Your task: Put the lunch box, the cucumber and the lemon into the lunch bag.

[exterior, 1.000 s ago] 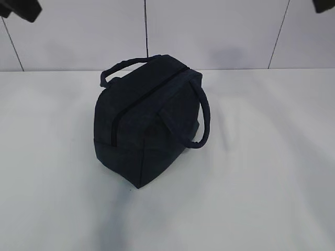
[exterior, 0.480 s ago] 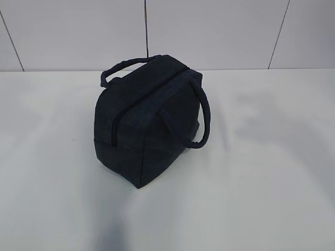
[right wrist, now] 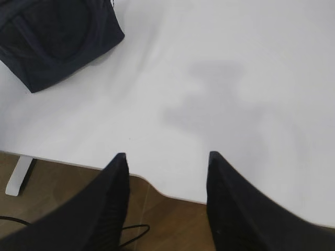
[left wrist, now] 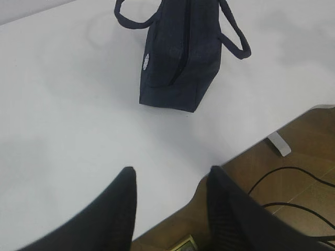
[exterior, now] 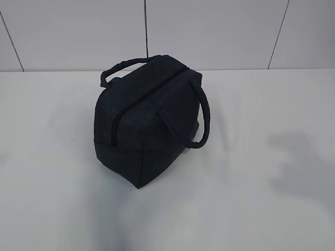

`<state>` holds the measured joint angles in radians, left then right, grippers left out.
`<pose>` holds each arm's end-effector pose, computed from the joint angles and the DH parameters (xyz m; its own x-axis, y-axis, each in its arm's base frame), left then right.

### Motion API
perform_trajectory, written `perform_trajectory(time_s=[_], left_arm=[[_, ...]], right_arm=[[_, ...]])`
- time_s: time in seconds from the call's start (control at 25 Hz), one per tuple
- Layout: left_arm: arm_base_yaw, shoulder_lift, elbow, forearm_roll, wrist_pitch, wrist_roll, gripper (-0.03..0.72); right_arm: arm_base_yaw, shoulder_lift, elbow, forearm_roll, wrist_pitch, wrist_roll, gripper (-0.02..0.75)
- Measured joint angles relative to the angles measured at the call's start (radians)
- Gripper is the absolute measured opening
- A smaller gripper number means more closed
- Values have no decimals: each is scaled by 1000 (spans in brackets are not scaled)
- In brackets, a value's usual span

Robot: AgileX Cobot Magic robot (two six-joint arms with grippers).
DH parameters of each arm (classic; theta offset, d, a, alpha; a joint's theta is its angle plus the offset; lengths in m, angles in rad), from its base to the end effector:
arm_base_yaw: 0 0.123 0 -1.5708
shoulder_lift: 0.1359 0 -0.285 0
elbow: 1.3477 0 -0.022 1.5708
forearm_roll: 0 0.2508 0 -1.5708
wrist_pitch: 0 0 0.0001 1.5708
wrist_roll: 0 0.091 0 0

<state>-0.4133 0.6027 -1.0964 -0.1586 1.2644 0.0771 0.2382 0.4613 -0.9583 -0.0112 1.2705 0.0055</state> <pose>0.0465 -0.0353 0.4143 -0.5609 0.2772 -0.7801 0.5207 0.8507 -0.0722 0.0311 0.0065 0.3822 -0.6163 -0.1474 -0.7736 -0.2265 0.9740 -0.0051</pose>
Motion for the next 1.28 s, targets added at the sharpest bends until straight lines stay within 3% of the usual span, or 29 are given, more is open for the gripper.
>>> perform_trajectory(time_s=[0.68, 0.96, 1.28], left_arm=[[0, -391, 397, 35, -30, 12, 309], [0, -555, 556, 41, -120, 13, 308], [0, -591, 572, 41, -150, 10, 305]], right_arm=[[0, -278, 302, -28, -1, -18, 372], [0, -387, 413, -83, -133, -24, 372], [0, -475, 440, -44, -159, -25, 371]])
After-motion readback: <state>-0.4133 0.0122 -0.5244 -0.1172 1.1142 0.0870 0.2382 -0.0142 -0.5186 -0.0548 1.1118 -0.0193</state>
